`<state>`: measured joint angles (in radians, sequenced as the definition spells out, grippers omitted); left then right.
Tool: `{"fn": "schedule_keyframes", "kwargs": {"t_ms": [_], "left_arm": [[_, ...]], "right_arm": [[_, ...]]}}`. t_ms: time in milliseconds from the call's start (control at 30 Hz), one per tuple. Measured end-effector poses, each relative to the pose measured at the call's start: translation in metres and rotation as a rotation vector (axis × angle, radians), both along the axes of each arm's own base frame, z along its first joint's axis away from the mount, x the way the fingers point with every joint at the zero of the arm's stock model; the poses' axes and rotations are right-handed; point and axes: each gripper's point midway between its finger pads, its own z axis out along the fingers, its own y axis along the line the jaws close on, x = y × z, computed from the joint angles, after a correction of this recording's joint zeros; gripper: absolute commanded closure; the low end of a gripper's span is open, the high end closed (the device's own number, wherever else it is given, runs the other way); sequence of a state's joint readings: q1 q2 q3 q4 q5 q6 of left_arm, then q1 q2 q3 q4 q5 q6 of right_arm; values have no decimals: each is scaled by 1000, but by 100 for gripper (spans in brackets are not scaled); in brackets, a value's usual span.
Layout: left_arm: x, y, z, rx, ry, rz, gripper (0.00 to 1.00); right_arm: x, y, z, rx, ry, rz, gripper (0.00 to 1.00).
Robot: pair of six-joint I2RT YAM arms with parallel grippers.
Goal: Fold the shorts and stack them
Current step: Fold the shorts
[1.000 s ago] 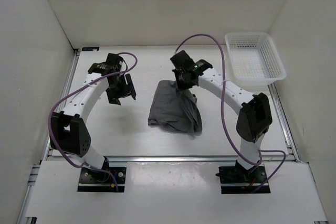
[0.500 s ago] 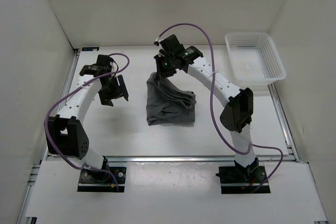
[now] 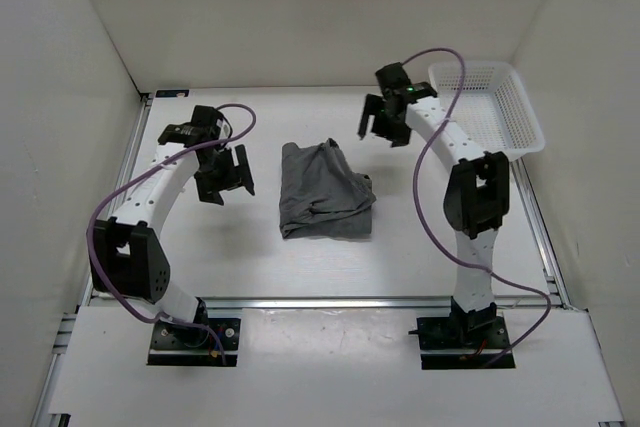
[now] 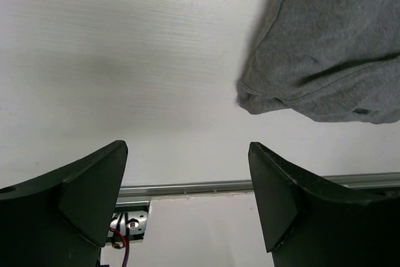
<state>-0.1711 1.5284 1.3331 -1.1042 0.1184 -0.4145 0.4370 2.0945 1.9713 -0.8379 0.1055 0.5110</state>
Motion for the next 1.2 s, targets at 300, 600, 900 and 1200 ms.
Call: {"fn": "schedule_keyframes", "kwargs": {"t_ms": [300,600,900,1200], "left_arm": [[-12,-48,-3,-26,7,-158,15],[-33,-131,-49,-2,89,-389,3],[-17,-140,-73,27,105,-366,47],[-9,-141,-72,34,79,-332,90]], "right_arm": [[-50,-59,-1,-50,34,-32,10],[-145,-15,-31,111,175,225,7],[-132,-5,-61,119,199,238,51],[-127,2,-69,132,215,243,100]]}}
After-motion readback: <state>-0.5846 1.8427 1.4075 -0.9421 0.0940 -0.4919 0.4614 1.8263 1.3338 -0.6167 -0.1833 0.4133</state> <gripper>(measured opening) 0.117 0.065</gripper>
